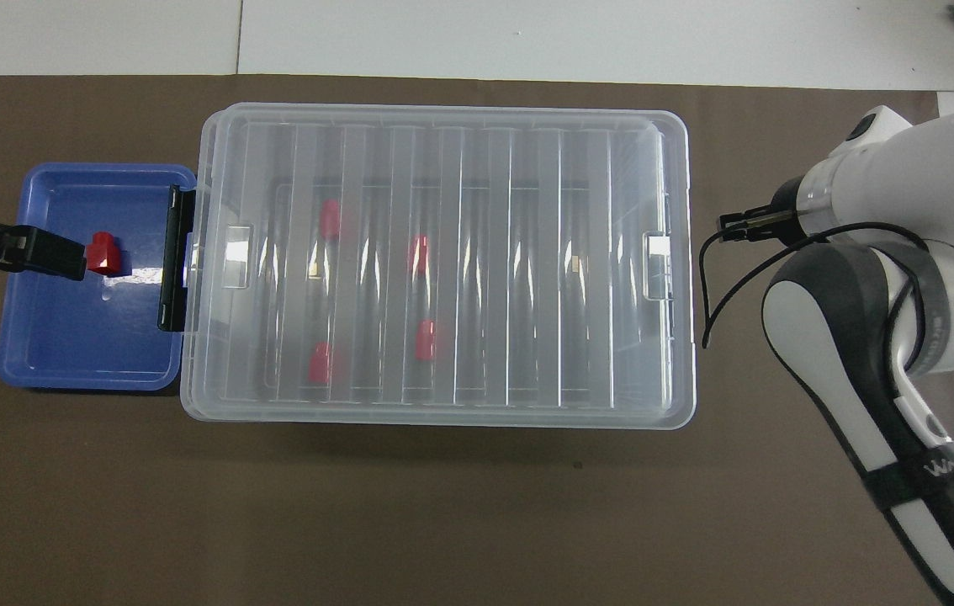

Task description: Place red block in blue tray from box

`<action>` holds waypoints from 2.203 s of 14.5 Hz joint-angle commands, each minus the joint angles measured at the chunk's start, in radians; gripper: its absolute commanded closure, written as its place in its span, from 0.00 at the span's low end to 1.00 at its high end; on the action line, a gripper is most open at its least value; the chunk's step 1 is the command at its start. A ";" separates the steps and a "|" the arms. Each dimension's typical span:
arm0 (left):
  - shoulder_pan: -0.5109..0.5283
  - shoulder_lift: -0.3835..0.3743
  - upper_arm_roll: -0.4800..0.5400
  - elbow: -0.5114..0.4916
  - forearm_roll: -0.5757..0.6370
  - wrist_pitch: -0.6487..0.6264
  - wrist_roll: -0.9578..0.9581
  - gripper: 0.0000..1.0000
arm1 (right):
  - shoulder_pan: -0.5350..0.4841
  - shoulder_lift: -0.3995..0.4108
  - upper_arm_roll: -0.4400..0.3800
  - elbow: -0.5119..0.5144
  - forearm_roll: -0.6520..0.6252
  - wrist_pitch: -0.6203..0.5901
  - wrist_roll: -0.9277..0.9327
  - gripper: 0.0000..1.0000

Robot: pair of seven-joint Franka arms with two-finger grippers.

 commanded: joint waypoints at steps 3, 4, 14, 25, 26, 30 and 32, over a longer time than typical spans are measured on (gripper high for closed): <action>-0.013 -0.031 0.014 -0.038 -0.015 0.029 -0.011 0.00 | -0.072 -0.065 0.001 0.109 -0.028 -0.260 0.084 0.00; -0.012 -0.031 0.014 -0.040 -0.015 0.029 -0.011 0.00 | -0.093 -0.080 0.003 0.111 -0.029 -0.297 0.097 0.00; -0.021 -0.029 0.014 -0.043 -0.015 0.056 -0.014 0.00 | -0.172 -0.117 0.015 0.184 -0.041 -0.482 0.071 0.00; -0.021 -0.029 0.014 -0.043 -0.015 0.065 -0.015 0.00 | -0.162 -0.125 0.042 0.176 -0.026 -0.448 0.023 0.00; -0.019 -0.029 0.014 -0.043 -0.015 0.065 -0.015 0.00 | -0.162 -0.125 0.044 0.178 -0.022 -0.449 0.023 0.00; -0.021 -0.029 0.014 -0.043 -0.015 0.066 -0.015 0.00 | -0.164 -0.125 0.046 0.177 -0.015 -0.449 0.054 0.00; -0.021 -0.029 0.014 -0.040 -0.015 0.066 -0.015 0.00 | -0.164 -0.125 0.046 0.177 -0.015 -0.454 0.052 0.00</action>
